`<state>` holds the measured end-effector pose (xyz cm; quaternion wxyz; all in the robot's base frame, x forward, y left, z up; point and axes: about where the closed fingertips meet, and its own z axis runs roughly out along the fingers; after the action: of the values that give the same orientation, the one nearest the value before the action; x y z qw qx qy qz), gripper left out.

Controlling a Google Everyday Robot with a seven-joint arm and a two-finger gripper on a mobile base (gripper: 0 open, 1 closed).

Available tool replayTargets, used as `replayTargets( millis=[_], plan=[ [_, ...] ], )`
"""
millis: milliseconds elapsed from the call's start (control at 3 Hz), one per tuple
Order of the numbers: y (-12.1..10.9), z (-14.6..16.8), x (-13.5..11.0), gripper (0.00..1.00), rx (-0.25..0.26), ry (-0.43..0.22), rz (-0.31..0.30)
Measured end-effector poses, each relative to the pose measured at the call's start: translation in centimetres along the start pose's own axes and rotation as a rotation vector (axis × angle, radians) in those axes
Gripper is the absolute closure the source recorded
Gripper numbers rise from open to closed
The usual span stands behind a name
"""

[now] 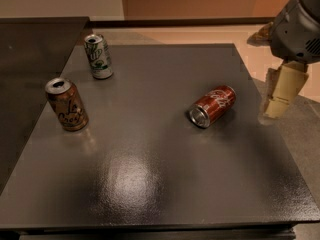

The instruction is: Place coke can upright

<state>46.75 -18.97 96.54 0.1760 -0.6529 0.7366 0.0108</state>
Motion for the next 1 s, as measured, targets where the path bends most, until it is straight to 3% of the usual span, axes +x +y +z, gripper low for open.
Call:
replayTargets(
  millis=[667,1000],
  plan=[
    [-2.8,5.0,-1.4,0.0,-0.073,-0.094,-0.185],
    [-3.6,6.9,-1.3,0.0,-0.072,-0.106,-0.304]
  ],
)
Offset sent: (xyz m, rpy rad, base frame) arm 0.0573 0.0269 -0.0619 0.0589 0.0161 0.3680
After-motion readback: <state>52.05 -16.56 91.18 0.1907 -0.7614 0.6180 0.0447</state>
